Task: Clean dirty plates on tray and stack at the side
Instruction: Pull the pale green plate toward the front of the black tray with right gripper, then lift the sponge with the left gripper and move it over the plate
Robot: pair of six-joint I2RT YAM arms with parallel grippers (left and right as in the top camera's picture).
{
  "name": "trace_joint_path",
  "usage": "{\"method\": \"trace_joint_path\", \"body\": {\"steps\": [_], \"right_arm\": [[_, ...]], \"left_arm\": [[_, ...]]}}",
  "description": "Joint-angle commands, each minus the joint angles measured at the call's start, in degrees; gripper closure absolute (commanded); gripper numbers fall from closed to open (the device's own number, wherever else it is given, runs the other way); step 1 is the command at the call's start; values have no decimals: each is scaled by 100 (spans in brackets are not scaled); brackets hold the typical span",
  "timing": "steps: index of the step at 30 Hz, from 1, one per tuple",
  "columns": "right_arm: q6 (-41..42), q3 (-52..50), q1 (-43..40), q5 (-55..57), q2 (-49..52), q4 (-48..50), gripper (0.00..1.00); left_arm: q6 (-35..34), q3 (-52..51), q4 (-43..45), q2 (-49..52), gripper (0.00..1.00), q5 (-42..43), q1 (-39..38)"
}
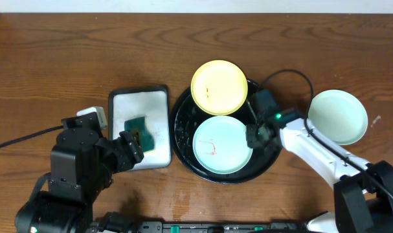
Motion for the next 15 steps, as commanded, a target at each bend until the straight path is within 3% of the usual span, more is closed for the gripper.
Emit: {"method": "trace_joint_path", "body": {"steps": [1,4,7,10,12,13,15], "right_arm": [[-1370,540,-138,-162,-90,-271,62],[-1480,490,-138,-892,-44,-278,65],[-1467,372,-109,-909,-22,-269,64],[-1342,315,-105,-909,-22,-212,66],[-1298,315,-120,-887,-24,-177,67],[-1298,315,-129,-887,-24,-173,68],[-1298,315,-131,-887,-24,-188,68]], "left_arm": [[-11,72,0,0,20,81,35],[24,68,-17,4,20,247,35],[216,-15,-70,140,21,249,31],[313,-282,-275,455,39,184,20],[286,-535,-271,763,38,2,20],[68,-758,-192,1163,29,-413,20],[-181,-894,-44,1661,28,-713,22]]}}
